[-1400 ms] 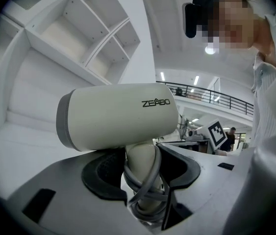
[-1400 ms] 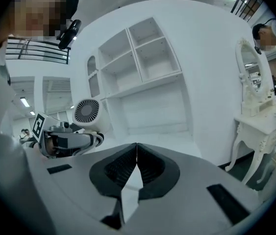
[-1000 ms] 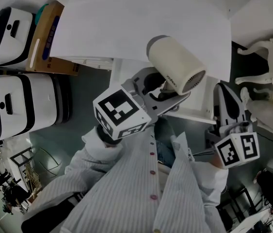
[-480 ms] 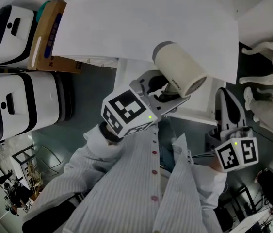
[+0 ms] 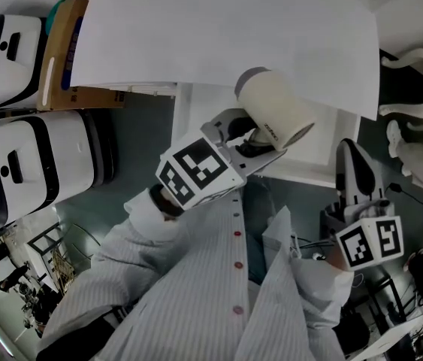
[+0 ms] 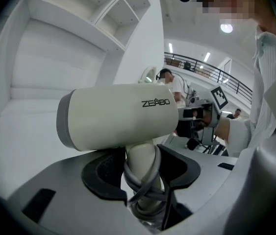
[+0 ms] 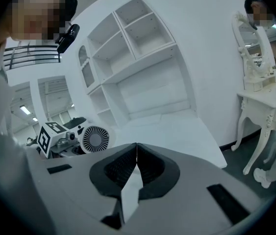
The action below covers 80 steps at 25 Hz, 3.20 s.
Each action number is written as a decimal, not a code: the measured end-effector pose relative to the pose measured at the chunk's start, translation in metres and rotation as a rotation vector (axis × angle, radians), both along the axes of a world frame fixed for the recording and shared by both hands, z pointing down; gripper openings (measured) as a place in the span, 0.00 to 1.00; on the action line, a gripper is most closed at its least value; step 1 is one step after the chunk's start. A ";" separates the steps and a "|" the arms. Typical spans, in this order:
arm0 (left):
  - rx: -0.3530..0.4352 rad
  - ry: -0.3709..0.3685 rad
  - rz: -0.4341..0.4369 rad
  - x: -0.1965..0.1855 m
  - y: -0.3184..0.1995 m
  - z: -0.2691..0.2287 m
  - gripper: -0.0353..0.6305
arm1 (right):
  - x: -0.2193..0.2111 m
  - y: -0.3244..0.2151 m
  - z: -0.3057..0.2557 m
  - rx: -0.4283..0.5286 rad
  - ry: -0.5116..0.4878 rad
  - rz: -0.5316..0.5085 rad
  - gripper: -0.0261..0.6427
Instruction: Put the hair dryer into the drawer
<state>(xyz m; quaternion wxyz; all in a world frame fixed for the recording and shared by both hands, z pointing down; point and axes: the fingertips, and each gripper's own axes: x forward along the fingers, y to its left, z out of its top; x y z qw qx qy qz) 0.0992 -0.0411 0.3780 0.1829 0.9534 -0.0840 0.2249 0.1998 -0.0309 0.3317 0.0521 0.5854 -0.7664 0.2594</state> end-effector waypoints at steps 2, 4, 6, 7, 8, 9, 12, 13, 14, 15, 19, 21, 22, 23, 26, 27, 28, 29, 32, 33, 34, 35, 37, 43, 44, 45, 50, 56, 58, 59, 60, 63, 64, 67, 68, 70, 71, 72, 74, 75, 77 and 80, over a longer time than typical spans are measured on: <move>0.007 -0.031 0.032 0.002 0.000 0.015 0.36 | 0.002 0.001 0.011 -0.015 -0.005 0.005 0.06; 0.014 -0.064 0.068 0.005 0.000 0.031 0.36 | 0.004 0.002 0.021 -0.030 -0.008 0.012 0.06; 0.016 -0.098 0.104 0.008 0.002 0.048 0.36 | 0.004 0.005 0.031 -0.045 -0.012 0.017 0.06; 0.014 -0.113 0.122 0.010 0.003 0.056 0.36 | 0.004 0.006 0.036 -0.053 -0.014 0.020 0.06; 0.011 -0.126 0.142 0.011 0.005 0.064 0.36 | 0.004 0.007 0.040 -0.061 -0.016 0.024 0.06; 0.008 -0.141 0.163 0.013 0.007 0.072 0.36 | 0.005 0.009 0.044 -0.068 -0.018 0.028 0.06; 0.008 -0.197 0.232 0.017 0.015 0.098 0.36 | 0.007 0.012 0.056 -0.087 -0.024 0.037 0.06; 0.012 -0.218 0.254 0.017 0.017 0.107 0.36 | 0.008 0.013 0.060 -0.094 -0.024 0.039 0.06; 0.017 -0.240 0.275 0.017 0.020 0.116 0.36 | 0.009 0.015 0.064 -0.100 -0.025 0.043 0.06; 0.022 -0.260 0.297 0.018 0.022 0.124 0.36 | 0.010 0.016 0.068 -0.105 -0.027 0.048 0.06; 0.037 -0.312 0.396 0.026 0.034 0.151 0.36 | 0.017 0.021 0.081 -0.125 -0.042 0.076 0.06; 0.044 -0.341 0.444 0.027 0.039 0.165 0.36 | 0.019 0.023 0.088 -0.136 -0.047 0.089 0.06; 0.049 -0.358 0.465 0.027 0.041 0.172 0.36 | 0.020 0.024 0.091 -0.139 -0.051 0.095 0.06; 0.052 -0.374 0.484 0.027 0.042 0.178 0.36 | 0.020 0.025 0.093 -0.142 -0.056 0.101 0.06; 0.050 -0.417 0.527 0.028 0.046 0.196 0.36 | 0.021 0.029 0.100 -0.154 -0.068 0.114 0.06; 0.051 -0.432 0.539 0.028 0.047 0.202 0.36 | 0.021 0.030 0.103 -0.159 -0.073 0.118 0.06; 0.055 -0.447 0.552 0.028 0.047 0.208 0.36 | 0.020 0.031 0.106 -0.164 -0.077 0.121 0.06; 0.061 -0.464 0.565 0.028 0.047 0.215 0.36 | 0.020 0.032 0.109 -0.169 -0.081 0.124 0.06; 0.079 -0.514 0.596 0.025 0.049 0.233 0.36 | 0.018 0.035 0.116 -0.179 -0.088 0.128 0.06; 0.080 -0.525 0.601 0.025 0.049 0.238 0.36 | 0.017 0.036 0.118 -0.183 -0.088 0.130 0.06; 0.078 -0.534 0.604 0.024 0.050 0.243 0.36 | 0.018 0.037 0.119 -0.186 -0.089 0.132 0.06; 0.074 -0.542 0.604 0.024 0.051 0.248 0.36 | 0.018 0.038 0.121 -0.188 -0.090 0.134 0.06; 0.063 -0.554 0.600 0.024 0.051 0.256 0.36 | 0.020 0.038 0.123 -0.192 -0.092 0.140 0.06; 0.036 -0.583 0.608 0.029 0.054 0.274 0.36 | 0.024 0.040 0.128 -0.202 -0.098 0.147 0.06; 0.035 -0.590 0.613 0.028 0.055 0.277 0.36 | 0.024 0.040 0.129 -0.203 -0.100 0.148 0.06; 0.032 -0.597 0.618 0.027 0.056 0.279 0.36 | 0.024 0.039 0.130 -0.204 -0.102 0.150 0.06; 0.017 -0.613 0.620 0.025 0.057 0.287 0.36 | 0.024 0.036 0.133 -0.210 -0.107 0.147 0.06; -0.022 -0.607 0.610 0.027 0.060 0.290 0.37 | 0.023 0.032 0.134 -0.211 -0.111 0.139 0.06; -0.032 -0.601 0.607 0.027 0.060 0.290 0.38 | 0.022 0.031 0.135 -0.212 -0.111 0.136 0.06; -0.036 -0.597 0.605 0.027 0.060 0.289 0.38 | 0.021 0.031 0.135 -0.214 -0.112 0.135 0.06; -0.039 -0.594 0.602 0.027 0.060 0.289 0.38 | 0.021 0.031 0.135 -0.215 -0.112 0.135 0.06; -0.042 -0.585 0.595 0.028 0.060 0.289 0.38 | 0.020 0.031 0.136 -0.217 -0.111 0.133 0.06; -0.044 -0.582 0.592 0.028 0.060 0.290 0.38 | 0.020 0.031 0.136 -0.218 -0.111 0.133 0.06; -0.045 -0.581 0.588 0.028 0.061 0.290 0.38 | 0.019 0.031 0.136 -0.220 -0.108 0.129 0.06; -0.044 -0.586 0.588 0.028 0.061 0.291 0.39 | 0.018 0.031 0.136 -0.220 -0.107 0.127 0.06; -0.046 -0.599 0.594 0.024 0.062 0.292 0.44 | 0.016 0.031 0.134 -0.219 -0.103 0.121 0.06; -0.047 -0.604 0.598 0.022 0.063 0.292 0.46 | 0.015 0.031 0.132 -0.218 -0.100 0.119 0.06; -0.048 -0.605 0.599 0.020 0.064 0.290 0.47 | 0.013 0.031 0.131 -0.216 -0.098 0.116 0.06; -0.044 -0.593 0.587 0.018 0.062 0.285 0.47 | 0.010 0.030 0.127 -0.212 -0.094 0.108 0.06; -0.039 -0.585 0.573 0.017 0.060 0.282 0.48 | 0.008 0.030 0.125 -0.210 -0.091 0.103 0.06; -0.032 -0.570 0.545 0.016 0.055 0.275 0.48 | 0.005 0.029 0.121 -0.207 -0.084 0.090 0.06; -0.035 -0.540 0.514 0.015 0.051 0.258 0.48 | -0.001 0.025 0.111 -0.193 -0.071 0.069 0.06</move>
